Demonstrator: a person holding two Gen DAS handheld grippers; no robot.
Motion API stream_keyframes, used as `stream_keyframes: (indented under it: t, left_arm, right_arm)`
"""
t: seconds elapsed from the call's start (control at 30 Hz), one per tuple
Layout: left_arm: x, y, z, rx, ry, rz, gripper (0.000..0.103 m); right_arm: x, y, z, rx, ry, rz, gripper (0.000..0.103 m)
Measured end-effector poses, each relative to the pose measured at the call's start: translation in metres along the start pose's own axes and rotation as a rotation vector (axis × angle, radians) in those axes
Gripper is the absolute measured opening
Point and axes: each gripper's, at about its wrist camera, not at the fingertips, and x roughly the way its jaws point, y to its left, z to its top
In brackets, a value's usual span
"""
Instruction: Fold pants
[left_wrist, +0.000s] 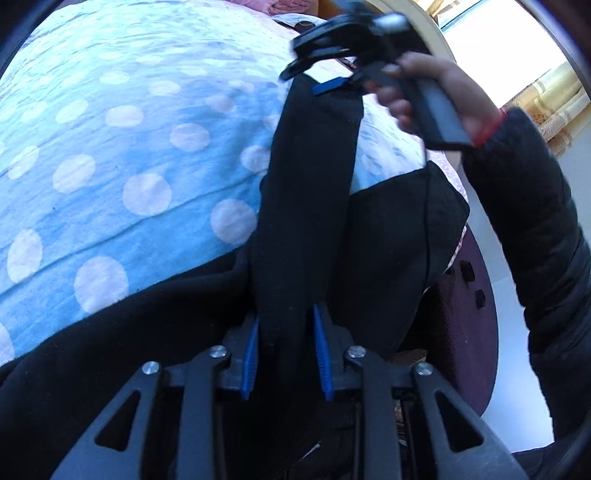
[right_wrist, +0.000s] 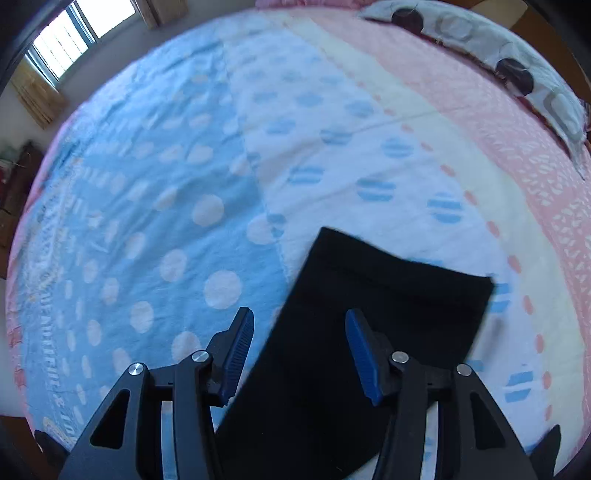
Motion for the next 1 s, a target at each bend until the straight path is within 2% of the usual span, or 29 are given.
stream_keyframes:
  t: [0.07, 0.17, 0.2, 0.23, 0.27, 0.37, 0.43, 0.5, 0.57, 0.67, 0.7, 0.8, 0.83, 1.0]
  left_arm:
    - [-0.001, -0.004, 0.0, 0.005, -0.009, -0.005, 0.024]
    - [-0.001, -0.001, 0.0, -0.012, -0.019, -0.014, 0.017]
    - [-0.003, 0.001, 0.0, -0.019, -0.025, -0.023, 0.016]
    - [-0.005, 0.002, -0.001, -0.025, -0.032, -0.03, 0.014]
    - [-0.008, 0.003, -0.001, -0.028, -0.044, -0.036, 0.014]
    - [-0.011, 0.001, 0.001, -0.02, -0.064, -0.038, 0.012]
    - [-0.015, -0.001, 0.002, -0.009, -0.086, -0.023, 0.012]
    - [-0.022, -0.01, 0.001, 0.026, -0.12, -0.001, 0.012]
    - [-0.028, -0.02, -0.002, 0.076, -0.154, 0.022, 0.012]
    - [-0.036, -0.04, -0.007, 0.169, -0.208, 0.068, 0.012]
    - [-0.036, -0.047, -0.01, 0.198, -0.216, 0.084, 0.012]
    - [-0.032, -0.056, -0.016, 0.25, -0.213, 0.112, 0.012]
    - [-0.029, -0.058, -0.019, 0.264, -0.206, 0.127, 0.012]
    - [-0.021, -0.064, -0.031, 0.295, -0.195, 0.176, 0.012]
  right_arm:
    - [0.014, 0.014, 0.004, -0.046, 0.034, -0.099, 0.054]
    - [0.021, 0.029, 0.009, -0.107, 0.045, -0.19, 0.052]
    - [0.021, 0.031, 0.009, -0.118, 0.044, -0.196, 0.046]
    - [0.02, 0.031, 0.009, -0.132, 0.042, -0.2, 0.022]
    - [0.017, 0.028, 0.009, -0.139, 0.04, -0.194, 0.006]
    - [0.002, 0.002, 0.007, -0.061, 0.032, -0.082, 0.005]
    - [-0.012, -0.015, 0.001, -0.02, -0.008, -0.006, 0.005]
    - [-0.038, -0.035, -0.007, 0.038, -0.084, 0.142, 0.005]
    - [-0.074, -0.061, -0.024, 0.091, -0.193, 0.331, 0.005]
    - [-0.119, -0.1, -0.062, 0.169, -0.335, 0.531, 0.005]
    - [-0.129, -0.114, -0.075, 0.189, -0.378, 0.572, 0.005]
    - [-0.143, -0.163, -0.131, 0.27, -0.49, 0.645, 0.005]
    - [-0.14, -0.181, -0.155, 0.309, -0.506, 0.672, 0.005]
    - [-0.108, -0.234, -0.239, 0.459, -0.526, 0.675, 0.006]
